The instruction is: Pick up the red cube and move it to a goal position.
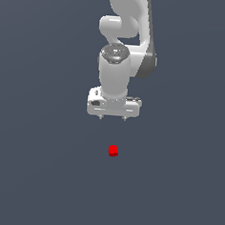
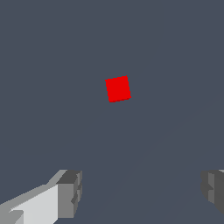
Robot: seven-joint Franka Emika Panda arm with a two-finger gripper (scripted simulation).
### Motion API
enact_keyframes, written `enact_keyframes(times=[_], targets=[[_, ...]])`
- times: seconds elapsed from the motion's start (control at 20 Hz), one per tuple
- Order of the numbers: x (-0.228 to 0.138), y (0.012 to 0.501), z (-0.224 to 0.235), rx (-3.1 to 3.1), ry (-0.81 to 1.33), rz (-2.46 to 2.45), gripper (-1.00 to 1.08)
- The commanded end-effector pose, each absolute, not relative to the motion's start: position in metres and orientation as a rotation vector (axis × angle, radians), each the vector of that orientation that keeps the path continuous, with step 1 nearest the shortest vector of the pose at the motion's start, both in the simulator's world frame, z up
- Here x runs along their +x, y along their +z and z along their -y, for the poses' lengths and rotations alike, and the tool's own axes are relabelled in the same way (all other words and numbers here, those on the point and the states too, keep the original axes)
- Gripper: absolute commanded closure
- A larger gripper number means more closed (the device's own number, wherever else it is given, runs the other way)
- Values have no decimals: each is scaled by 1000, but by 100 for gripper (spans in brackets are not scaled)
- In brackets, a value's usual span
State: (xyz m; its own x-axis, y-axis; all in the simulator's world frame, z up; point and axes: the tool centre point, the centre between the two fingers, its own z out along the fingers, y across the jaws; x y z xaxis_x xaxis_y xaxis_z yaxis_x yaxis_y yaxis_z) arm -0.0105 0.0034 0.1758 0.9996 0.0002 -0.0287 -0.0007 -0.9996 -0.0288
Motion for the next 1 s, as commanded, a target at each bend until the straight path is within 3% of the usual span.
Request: enact_keyframes(times=[0.0,0.45,0.95], targets=[[-10,176,-3,-3112,45,0,-92],[-1,156,-4,-3116,39,34,-92],[31,94,-9,-3123,22,145,-92]])
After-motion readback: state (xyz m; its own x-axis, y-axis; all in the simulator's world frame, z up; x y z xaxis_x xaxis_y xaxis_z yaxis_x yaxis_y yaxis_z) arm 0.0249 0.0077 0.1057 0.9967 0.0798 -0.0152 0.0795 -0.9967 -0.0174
